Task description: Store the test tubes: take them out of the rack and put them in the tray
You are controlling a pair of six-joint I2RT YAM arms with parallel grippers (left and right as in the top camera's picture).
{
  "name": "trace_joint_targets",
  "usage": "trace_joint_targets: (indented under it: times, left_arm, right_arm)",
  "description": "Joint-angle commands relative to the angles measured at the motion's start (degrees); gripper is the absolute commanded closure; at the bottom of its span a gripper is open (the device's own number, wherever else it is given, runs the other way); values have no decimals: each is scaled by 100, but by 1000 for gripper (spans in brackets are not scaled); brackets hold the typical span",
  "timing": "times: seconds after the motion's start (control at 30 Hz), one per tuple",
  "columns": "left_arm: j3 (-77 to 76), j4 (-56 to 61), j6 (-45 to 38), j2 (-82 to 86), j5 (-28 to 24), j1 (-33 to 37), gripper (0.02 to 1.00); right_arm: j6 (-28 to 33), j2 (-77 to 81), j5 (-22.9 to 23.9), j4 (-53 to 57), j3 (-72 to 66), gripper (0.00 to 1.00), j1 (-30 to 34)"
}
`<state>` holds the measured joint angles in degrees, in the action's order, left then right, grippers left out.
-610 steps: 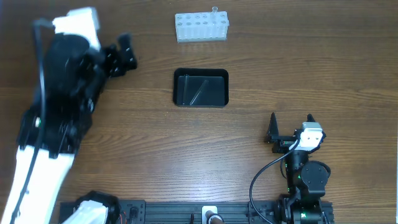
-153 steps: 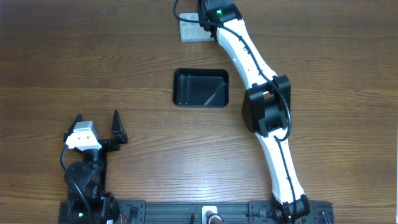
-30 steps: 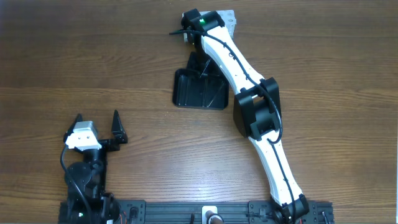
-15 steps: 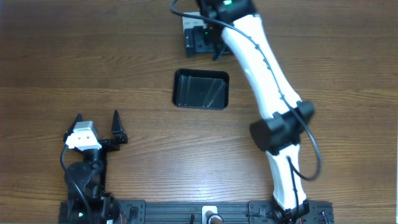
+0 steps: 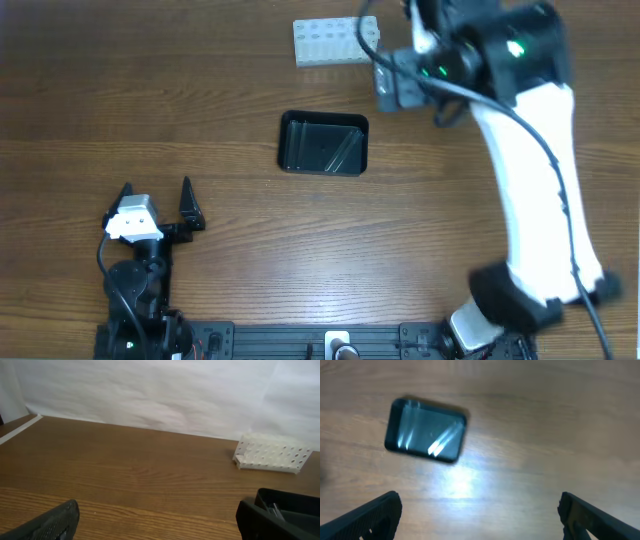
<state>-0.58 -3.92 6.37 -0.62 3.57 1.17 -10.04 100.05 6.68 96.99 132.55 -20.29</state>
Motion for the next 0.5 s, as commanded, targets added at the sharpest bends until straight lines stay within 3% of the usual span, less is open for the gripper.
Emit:
trace_joint_targets:
  times: [0.03, 0.27, 0.5]
  left_arm:
    - [24, 0, -103, 46, -31, 33, 18]
    - [24, -2, -105, 46, -31, 35, 20]
    - [24, 0, -105, 46, -31, 35, 20]
  right_arm:
    - [90, -1388, 140, 20, -1513, 9, 170]
    - [317, -3552, 273, -1331, -4518, 7, 586]
    - [1613, -4885, -343, -4642, -7182, 7, 927]
